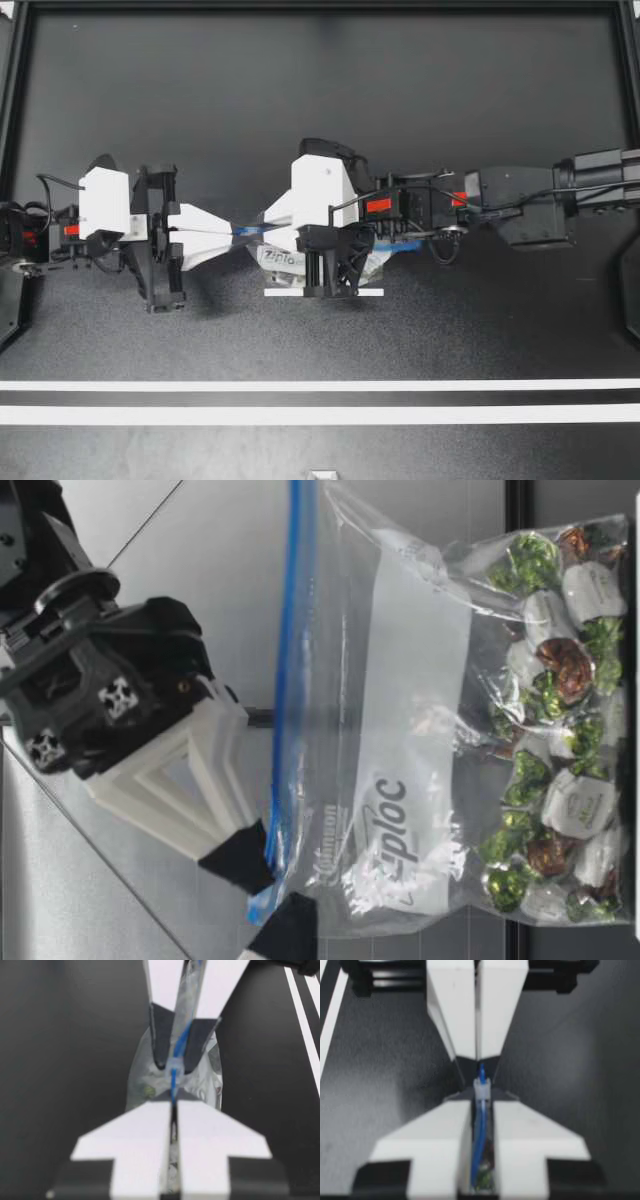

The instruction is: Slide open the ziploc bag.

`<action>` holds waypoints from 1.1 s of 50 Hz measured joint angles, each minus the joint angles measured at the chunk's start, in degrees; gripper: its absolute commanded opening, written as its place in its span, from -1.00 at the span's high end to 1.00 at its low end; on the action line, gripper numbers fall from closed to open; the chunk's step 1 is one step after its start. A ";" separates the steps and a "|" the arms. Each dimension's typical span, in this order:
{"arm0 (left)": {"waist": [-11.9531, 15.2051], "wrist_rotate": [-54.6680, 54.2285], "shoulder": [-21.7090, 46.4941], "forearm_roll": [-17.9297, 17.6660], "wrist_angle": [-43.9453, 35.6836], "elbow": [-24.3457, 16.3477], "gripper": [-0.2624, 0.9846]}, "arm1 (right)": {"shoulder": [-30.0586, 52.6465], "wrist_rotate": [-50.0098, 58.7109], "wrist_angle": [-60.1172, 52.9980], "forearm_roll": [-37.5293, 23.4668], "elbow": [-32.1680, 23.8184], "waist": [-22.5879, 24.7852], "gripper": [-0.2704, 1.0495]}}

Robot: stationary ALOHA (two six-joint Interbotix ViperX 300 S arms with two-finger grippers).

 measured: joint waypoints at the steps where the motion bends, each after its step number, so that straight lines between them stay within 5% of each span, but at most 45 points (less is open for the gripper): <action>1: 0.00 0.00 -0.09 0.00 0.00 0.00 0.84 | -0.18 -0.09 0.79 0.00 0.00 0.00 0.77; 18: -0.09 0.00 -0.18 -0.18 -0.09 0.53 0.84 | -5.71 -1.67 10.46 -0.09 3.60 0.26 0.77; 55: 0.00 0.00 -0.35 -1.41 -0.09 2.11 0.84 | -25.05 -1.85 12.74 -0.09 22.32 -2.11 0.77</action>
